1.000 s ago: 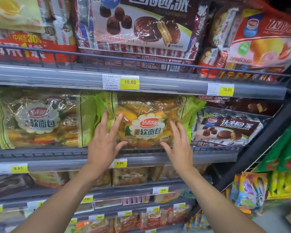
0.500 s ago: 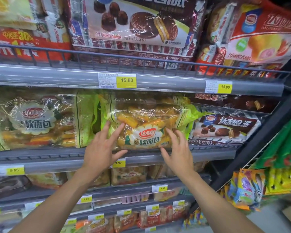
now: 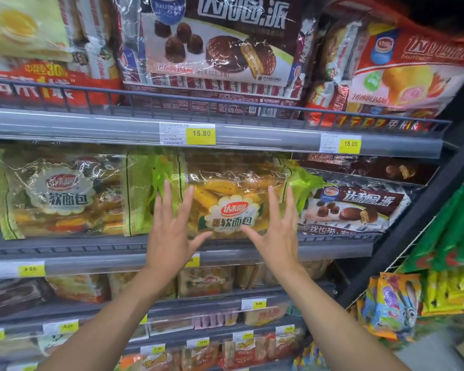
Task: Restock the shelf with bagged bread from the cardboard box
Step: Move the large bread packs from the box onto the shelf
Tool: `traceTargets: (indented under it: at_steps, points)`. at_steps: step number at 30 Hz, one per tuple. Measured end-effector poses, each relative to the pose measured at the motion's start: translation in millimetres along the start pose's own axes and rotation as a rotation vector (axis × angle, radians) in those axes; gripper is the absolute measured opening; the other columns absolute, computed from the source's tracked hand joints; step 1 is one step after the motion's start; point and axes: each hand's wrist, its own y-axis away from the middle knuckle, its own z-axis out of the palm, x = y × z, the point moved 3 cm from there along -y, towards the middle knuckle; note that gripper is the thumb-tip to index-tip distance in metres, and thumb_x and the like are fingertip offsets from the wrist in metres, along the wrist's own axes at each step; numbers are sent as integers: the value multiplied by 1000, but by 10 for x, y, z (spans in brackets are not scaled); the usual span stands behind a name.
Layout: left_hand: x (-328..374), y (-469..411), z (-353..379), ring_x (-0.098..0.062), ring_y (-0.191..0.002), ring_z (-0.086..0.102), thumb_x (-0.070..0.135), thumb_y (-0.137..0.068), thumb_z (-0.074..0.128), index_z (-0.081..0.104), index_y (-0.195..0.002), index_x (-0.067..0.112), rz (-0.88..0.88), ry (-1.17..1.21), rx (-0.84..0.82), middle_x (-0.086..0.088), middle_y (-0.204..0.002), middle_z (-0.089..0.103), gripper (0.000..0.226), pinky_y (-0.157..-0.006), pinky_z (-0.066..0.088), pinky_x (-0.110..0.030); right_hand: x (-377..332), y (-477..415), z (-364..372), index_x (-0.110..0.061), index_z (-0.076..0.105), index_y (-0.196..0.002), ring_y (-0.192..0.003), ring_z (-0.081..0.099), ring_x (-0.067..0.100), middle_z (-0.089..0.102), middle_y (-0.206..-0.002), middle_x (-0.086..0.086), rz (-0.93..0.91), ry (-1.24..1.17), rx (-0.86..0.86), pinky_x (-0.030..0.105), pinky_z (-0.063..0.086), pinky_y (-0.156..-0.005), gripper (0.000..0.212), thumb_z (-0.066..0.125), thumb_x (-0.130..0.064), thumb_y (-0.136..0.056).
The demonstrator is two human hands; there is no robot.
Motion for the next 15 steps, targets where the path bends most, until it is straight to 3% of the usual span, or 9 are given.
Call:
traceTargets:
  at_steps: [3, 6, 15]
  points:
    - [34, -132, 80, -47, -151, 19, 56, -81, 72, -11, -159, 41, -18, 45, -72, -10, -168, -10, 115, -105, 46, -63, -6, -113, 47, -42, 6, -160, -156, 6, 33, -5, -170, 5, 26, -8, -16, 49, 34, -113, 113, 78, -59, -76]
    - [44, -279, 129, -47, -148, 26, 54, -81, 71, -6, -159, 38, -14, 29, -106, -13, -167, 2, 110, -102, 49, -62, 28, -188, 63, -43, 7, -160, -155, 5, 31, -1, -170, 5, 56, -19, -26, 51, 32, -114, 109, 77, -61, -77]
    - [5, -220, 210, -44, -146, 31, 51, -81, 74, -4, -159, 40, 46, 65, -124, -13, -166, 7, 111, -104, 48, -60, 113, -130, 96, -45, 8, -159, -153, 9, 36, 0, -169, 4, 50, 46, -50, 58, 38, -110, 106, 71, -67, -77]
